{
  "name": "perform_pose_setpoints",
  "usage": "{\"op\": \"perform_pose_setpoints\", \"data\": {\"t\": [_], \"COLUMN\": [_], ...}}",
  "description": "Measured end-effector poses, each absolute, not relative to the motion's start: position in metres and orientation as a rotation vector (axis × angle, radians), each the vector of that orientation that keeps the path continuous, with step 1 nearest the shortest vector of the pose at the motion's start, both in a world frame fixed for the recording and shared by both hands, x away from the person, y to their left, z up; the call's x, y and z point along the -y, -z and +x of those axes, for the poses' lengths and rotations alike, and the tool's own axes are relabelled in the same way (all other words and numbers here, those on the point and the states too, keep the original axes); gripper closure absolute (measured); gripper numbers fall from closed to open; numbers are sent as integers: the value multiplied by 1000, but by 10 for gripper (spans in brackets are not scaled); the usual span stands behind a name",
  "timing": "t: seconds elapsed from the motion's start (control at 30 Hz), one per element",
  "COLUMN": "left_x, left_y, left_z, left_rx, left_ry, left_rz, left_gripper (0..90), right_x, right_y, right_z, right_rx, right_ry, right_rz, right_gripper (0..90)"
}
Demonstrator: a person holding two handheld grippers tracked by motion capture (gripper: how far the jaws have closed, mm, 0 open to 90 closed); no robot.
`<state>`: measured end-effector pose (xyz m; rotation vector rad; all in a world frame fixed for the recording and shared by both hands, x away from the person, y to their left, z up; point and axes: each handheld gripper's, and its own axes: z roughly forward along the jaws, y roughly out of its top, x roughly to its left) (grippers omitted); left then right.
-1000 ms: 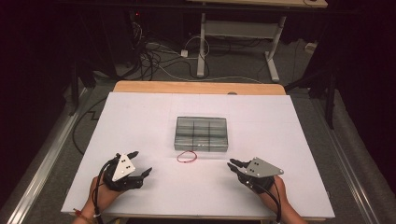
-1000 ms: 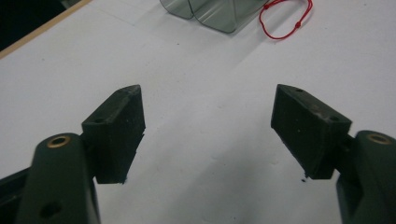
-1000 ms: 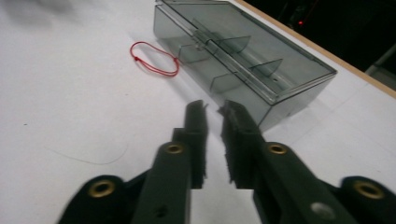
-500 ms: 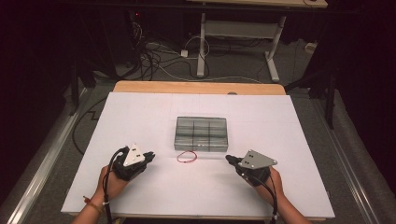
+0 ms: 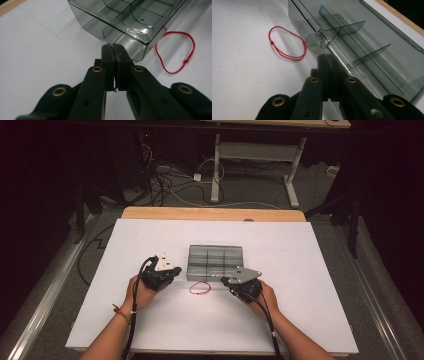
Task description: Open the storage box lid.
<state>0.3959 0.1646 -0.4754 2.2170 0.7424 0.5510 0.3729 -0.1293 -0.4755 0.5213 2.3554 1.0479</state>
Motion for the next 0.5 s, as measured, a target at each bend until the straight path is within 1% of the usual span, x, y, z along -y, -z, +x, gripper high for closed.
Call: {"op": "perform_pose_setpoints", "data": {"t": [0.1, 0.5], "left_x": [-163, -156], "left_y": [478, 480], "left_z": [396, 393], "left_rx": [-732, -689], "left_ry": [-527, -549], "left_rz": [2201, 2250], "left_gripper": [854, 853], "right_x": [124, 123], "right_y": [480, 480], "right_z": [377, 375], "right_rx": [-2372, -2341], "right_ry": [-1023, -1044], "right_rz": [493, 505], "right_gripper": [900, 900]}}
